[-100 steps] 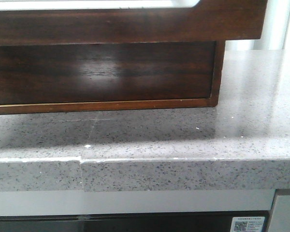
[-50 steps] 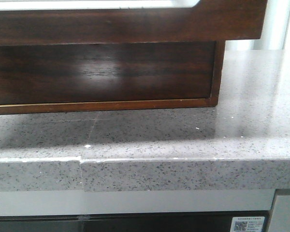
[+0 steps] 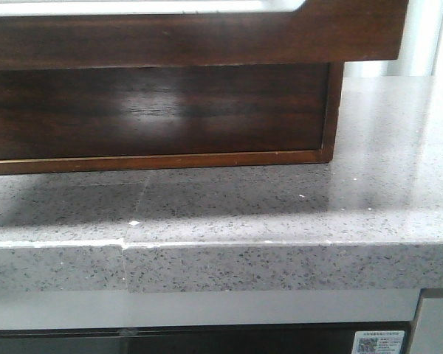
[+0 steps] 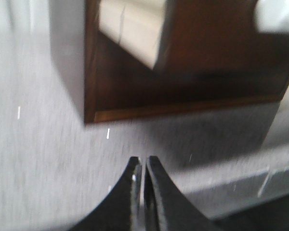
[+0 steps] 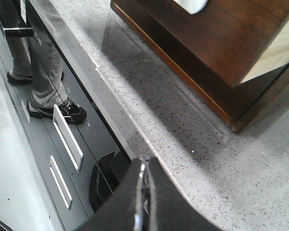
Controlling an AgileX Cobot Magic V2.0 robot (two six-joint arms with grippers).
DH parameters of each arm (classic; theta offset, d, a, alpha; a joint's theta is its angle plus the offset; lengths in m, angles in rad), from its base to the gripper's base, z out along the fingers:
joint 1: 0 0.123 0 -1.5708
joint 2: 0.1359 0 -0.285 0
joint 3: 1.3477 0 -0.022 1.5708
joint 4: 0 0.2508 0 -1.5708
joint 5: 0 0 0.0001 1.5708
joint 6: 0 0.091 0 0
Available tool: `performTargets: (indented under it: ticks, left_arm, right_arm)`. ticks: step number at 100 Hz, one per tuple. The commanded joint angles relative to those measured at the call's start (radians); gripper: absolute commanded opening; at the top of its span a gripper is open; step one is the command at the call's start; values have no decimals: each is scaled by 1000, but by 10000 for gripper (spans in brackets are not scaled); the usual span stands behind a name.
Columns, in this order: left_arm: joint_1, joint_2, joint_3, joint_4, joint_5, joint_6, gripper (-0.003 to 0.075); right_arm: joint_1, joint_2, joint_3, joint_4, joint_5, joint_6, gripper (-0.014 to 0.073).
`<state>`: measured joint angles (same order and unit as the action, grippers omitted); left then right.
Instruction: Put scissors in drawer with both arms
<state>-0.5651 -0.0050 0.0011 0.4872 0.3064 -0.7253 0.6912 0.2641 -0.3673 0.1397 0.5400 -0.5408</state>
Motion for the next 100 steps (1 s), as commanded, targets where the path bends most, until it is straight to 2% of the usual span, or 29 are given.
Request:
performTargets:
  ticks: [1,16,21,31,38,48,57,75,87,100]
  left_arm:
    - [-2,-23,18,-202,23,6,-22]
    - [1,-23,18,-233,3,15,-22]
    - [13,-23,18,-246,1,57,-22]
    - [61,-23,19,-326,-15,234,-22]
    - [119,-23,19,-440,-27,372,-22]
    - [225,-23,19,-626,-46,642,-22]
    - [328,-23,19,-656,-102,776,-22]
    - [490,-27,19,-618,-219,780,-22]
    - [545,-27,19,-586,-207,735,-22]
    - [576,-28,21,-511,-166,614,-22]
  right_arm:
    - [-3,7,-24,6,-61,5,-41]
    - [-3,7,-24,6,-60,5,-41]
    - [-3,7,-24,6,-60,5,-41]
    - [-3,7,-24,6,-60,5,-41]
    - [-3,7,-24,6,-60,5,-41]
    - [-3,7,-24,6,-60,5,-41]
    - [-3,7,-24,6,-60,5,-41]
    - [-3,7,-24,6,-60,5,-41]
    - [-3,7,-24,6,-60,5,-41]
    - [-3,7,-24,6,-60,5,-41]
